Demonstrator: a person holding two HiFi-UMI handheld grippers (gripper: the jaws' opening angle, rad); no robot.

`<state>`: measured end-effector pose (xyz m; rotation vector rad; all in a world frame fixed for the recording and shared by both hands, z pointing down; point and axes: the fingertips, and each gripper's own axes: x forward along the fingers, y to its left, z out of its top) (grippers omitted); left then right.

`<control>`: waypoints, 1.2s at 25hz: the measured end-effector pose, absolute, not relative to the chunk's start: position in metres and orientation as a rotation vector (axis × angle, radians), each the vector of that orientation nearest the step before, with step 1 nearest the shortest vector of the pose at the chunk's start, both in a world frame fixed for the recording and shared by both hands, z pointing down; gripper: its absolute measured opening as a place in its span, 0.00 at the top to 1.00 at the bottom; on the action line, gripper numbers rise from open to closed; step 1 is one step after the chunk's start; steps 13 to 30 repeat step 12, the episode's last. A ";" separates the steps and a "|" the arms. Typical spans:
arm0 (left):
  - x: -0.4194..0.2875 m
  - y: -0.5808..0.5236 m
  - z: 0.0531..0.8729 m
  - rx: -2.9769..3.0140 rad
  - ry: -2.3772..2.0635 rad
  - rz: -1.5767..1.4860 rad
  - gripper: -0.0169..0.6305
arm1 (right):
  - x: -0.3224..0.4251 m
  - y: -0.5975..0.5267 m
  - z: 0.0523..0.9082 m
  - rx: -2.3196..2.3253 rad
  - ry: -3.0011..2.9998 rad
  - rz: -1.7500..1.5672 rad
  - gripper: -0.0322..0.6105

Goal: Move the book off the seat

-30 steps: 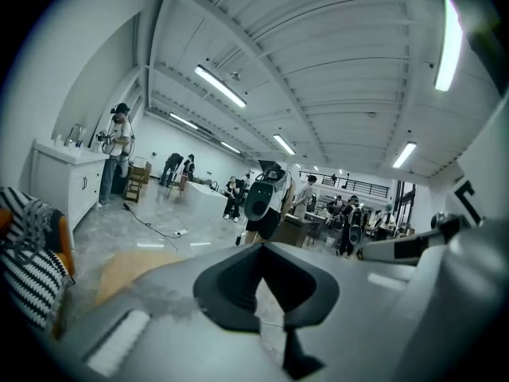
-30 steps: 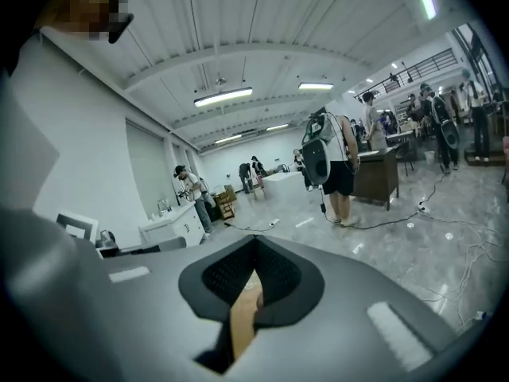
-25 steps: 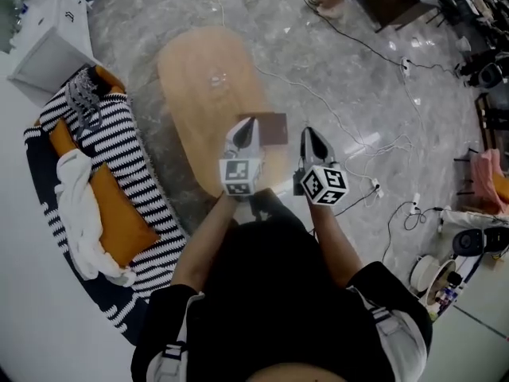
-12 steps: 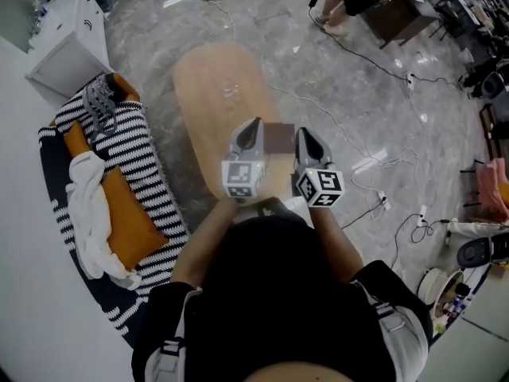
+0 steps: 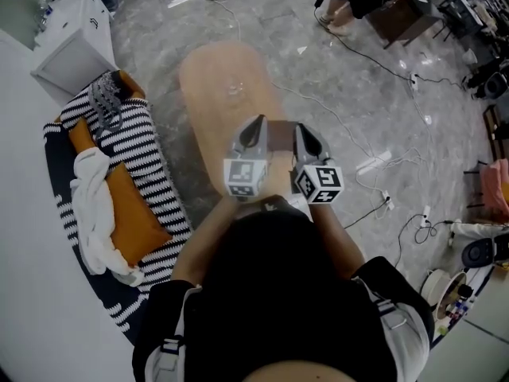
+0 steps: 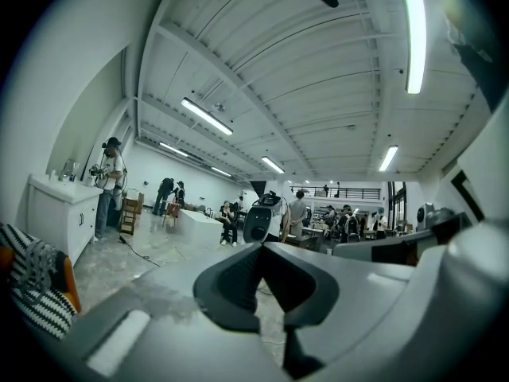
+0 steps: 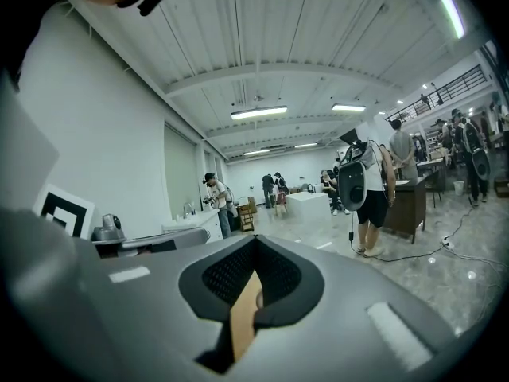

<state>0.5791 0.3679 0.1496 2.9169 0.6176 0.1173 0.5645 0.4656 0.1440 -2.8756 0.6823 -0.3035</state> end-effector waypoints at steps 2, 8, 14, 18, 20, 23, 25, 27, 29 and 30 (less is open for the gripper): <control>0.579 0.366 0.149 2.917 0.614 0.118 0.96 | 0.565 0.464 0.144 -2.876 0.686 -0.308 0.94; 0.578 0.363 0.150 2.916 0.608 0.120 0.96 | 0.563 0.463 0.146 -2.881 0.691 -0.315 0.94; 0.579 0.360 0.155 2.914 0.602 0.129 0.96 | 0.564 0.461 0.148 -2.879 0.696 -0.315 0.94; 0.579 0.360 0.155 2.914 0.602 0.129 0.96 | 0.564 0.461 0.148 -2.879 0.696 -0.315 0.94; 0.579 0.360 0.155 2.914 0.602 0.129 0.96 | 0.564 0.461 0.148 -2.879 0.696 -0.315 0.94; 0.579 0.360 0.155 2.914 0.602 0.129 0.96 | 0.564 0.461 0.148 -2.879 0.696 -0.315 0.94; 0.579 0.360 0.155 2.914 0.602 0.129 0.96 | 0.564 0.461 0.148 -2.879 0.696 -0.315 0.94; 0.579 0.360 0.155 2.914 0.602 0.129 0.96 | 0.564 0.461 0.148 -2.879 0.696 -0.315 0.94; 0.579 0.360 0.155 2.914 0.602 0.129 0.96 | 0.564 0.461 0.148 -2.879 0.696 -0.315 0.94; 0.579 0.360 0.155 2.914 0.602 0.129 0.96 | 0.564 0.461 0.148 -2.879 0.696 -0.315 0.94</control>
